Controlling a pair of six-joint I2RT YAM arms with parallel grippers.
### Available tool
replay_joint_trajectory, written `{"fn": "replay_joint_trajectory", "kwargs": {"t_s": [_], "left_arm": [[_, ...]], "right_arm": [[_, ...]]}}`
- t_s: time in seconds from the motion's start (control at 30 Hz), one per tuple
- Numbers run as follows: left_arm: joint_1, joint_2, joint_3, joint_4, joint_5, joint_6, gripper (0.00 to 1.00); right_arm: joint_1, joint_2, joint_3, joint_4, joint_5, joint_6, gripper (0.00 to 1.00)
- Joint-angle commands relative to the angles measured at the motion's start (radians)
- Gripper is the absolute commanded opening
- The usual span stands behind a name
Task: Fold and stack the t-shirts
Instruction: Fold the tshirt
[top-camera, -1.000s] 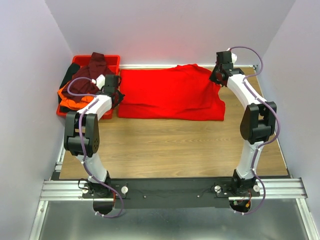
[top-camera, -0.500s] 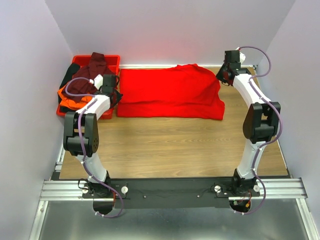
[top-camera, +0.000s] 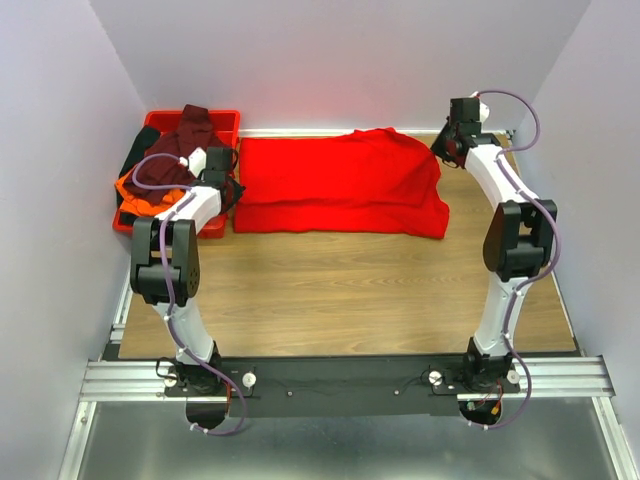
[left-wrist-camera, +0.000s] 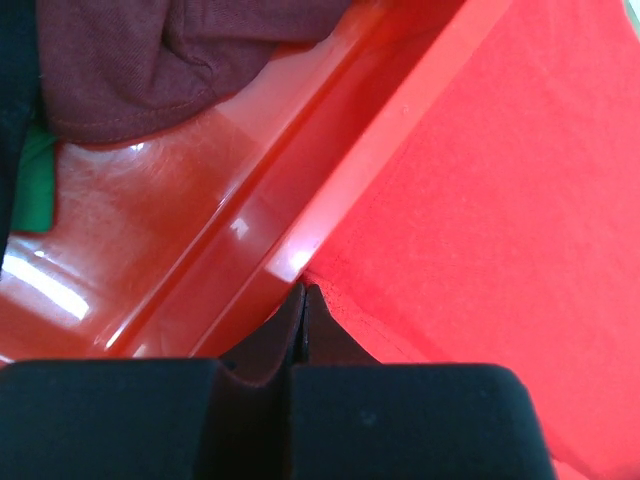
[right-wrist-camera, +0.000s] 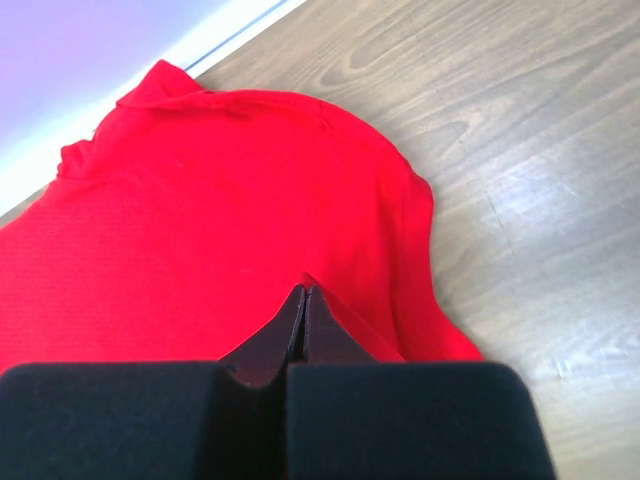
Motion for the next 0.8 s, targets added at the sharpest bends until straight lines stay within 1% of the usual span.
{"fn": "replay_joint_trajectory", "kwargs": {"t_s": [0.0,0.33,0.37,0.4,0.43,0.47,0.5,0.53,0.57,0.63,0.67,0.73,0.77], "left_arm": [[0.011,0.036,0.044,0.022,0.004,0.018,0.00],[0.012,0.071,0.074,0.082,0.056,0.055,0.00],[0.012,0.072,0.077,0.085,0.069,0.058,0.02],[0.012,0.072,0.078,0.099,0.078,0.071,0.08],[0.012,0.071,0.080,0.105,0.086,0.078,0.17],[0.012,0.068,0.081,0.111,0.101,0.085,0.37],[0.012,0.065,0.083,0.114,0.106,0.093,0.44],[0.012,0.053,0.080,0.121,0.110,0.105,0.50],[0.012,0.042,0.069,0.125,0.110,0.107,0.56],[0.012,0.016,0.052,0.131,0.109,0.111,0.59],[0.012,-0.012,0.043,0.131,0.109,0.113,0.61],[0.011,-0.044,0.005,0.124,0.110,0.105,0.61],[0.008,-0.078,-0.012,0.121,0.107,0.090,0.61]], "right_arm": [[-0.011,0.055,0.057,0.018,-0.034,-0.005,0.00],[-0.017,0.159,0.172,0.016,-0.069,-0.034,0.01],[-0.022,0.169,0.186,0.018,-0.080,-0.039,0.01],[-0.023,0.190,0.213,0.018,-0.097,-0.042,0.04],[-0.023,0.199,0.229,0.015,-0.103,-0.046,0.15],[-0.025,0.208,0.241,0.015,-0.123,-0.059,0.23],[-0.025,0.212,0.249,0.016,-0.133,-0.065,0.33],[-0.025,0.210,0.256,0.015,-0.141,-0.071,0.52],[-0.025,0.203,0.252,0.015,-0.146,-0.076,0.59],[-0.025,0.181,0.233,0.016,-0.152,-0.079,0.69],[-0.025,0.158,0.211,0.015,-0.152,-0.077,0.71],[-0.023,0.121,0.168,0.013,-0.152,-0.071,0.70],[-0.025,0.070,0.090,0.015,-0.155,-0.062,0.68]]}}
